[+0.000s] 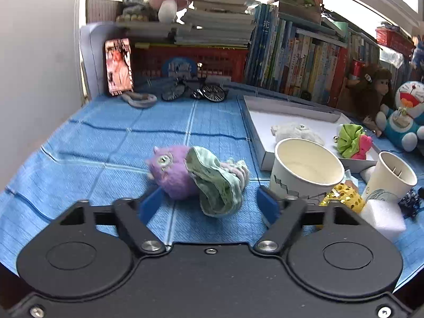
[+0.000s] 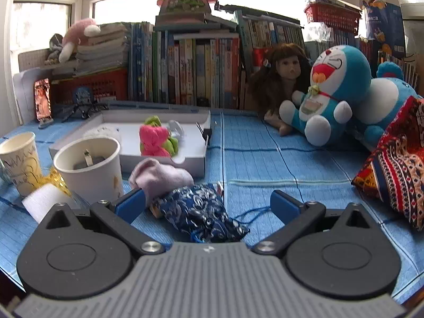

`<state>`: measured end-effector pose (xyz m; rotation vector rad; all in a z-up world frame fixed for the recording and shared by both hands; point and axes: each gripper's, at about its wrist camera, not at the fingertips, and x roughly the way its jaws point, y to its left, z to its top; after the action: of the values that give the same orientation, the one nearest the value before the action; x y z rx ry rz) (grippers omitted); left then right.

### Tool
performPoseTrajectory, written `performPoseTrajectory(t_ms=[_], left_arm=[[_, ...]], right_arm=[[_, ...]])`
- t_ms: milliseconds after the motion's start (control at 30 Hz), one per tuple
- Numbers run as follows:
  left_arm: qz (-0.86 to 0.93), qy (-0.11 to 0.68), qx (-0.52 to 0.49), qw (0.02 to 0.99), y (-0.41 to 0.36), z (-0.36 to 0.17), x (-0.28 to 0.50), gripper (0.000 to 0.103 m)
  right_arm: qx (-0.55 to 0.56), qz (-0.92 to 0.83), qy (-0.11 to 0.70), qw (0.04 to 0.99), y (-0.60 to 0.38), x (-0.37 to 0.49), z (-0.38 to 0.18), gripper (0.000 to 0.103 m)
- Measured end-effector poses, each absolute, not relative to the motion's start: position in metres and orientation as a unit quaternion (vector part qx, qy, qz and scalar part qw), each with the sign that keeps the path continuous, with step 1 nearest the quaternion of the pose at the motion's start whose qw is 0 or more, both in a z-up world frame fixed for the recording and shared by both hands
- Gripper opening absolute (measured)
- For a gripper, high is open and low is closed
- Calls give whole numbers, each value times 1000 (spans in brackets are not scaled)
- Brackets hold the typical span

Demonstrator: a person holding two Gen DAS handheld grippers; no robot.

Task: Organize soft objects
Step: 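Reach left tool to the green cloth while the right tool nears the blue floral pouch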

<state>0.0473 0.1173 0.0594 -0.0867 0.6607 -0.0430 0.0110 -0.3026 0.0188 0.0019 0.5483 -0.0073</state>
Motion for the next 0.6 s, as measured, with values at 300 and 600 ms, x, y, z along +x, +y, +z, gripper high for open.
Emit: performPoseTrajectory(t_ms=[300, 600], left_arm=[[-16, 322, -82, 943, 116, 48, 64, 51], [-13, 334, -143, 932, 121, 31, 81, 39]], right_arm=[[0, -8, 284, 959, -302, 19, 0, 103], [-5, -5, 292, 956, -298, 26, -10, 100]])
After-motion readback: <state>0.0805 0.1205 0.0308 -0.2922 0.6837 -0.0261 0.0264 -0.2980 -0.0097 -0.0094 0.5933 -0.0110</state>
